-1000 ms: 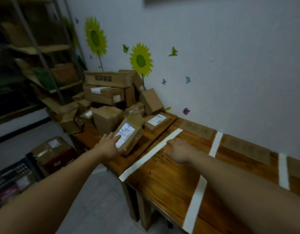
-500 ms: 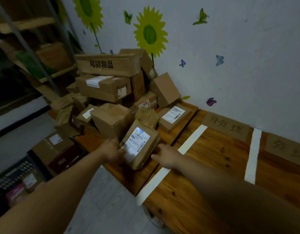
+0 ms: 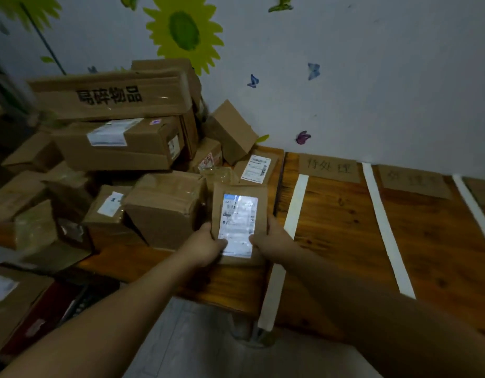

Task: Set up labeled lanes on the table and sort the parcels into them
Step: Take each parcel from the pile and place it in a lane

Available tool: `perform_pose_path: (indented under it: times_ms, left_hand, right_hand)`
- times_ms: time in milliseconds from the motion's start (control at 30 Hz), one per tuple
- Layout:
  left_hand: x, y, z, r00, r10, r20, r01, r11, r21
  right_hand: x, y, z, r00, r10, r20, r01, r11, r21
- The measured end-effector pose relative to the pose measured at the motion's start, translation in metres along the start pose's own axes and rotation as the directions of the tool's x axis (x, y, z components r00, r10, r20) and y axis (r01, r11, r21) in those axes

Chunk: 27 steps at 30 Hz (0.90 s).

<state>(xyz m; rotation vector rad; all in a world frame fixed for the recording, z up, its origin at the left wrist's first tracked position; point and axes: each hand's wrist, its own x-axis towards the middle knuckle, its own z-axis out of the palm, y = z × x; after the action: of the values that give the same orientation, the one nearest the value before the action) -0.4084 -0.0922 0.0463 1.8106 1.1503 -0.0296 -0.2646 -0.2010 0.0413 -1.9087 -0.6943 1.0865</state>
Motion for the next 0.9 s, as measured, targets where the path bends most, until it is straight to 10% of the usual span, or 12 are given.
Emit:
perform_pose_path:
  times_ms: [433,900]
  left_hand:
    - [-0.081,0.164,-0.015,0.789,0.599,-0.137,-0.594,0.686,-0.421]
    - [-0.193,0.307,0.163,0.601,0.797,0.053,-0.681,0.546,-0.488]
  right_hand:
    - [-0.143,-0.098,-0.125,0.757,-0.422,-0.499,0.487,0.873,0.0]
    - [-0.315,-0.009,-0.295,0.523,-0.422,-0.74,0.458,0.872,-0.173]
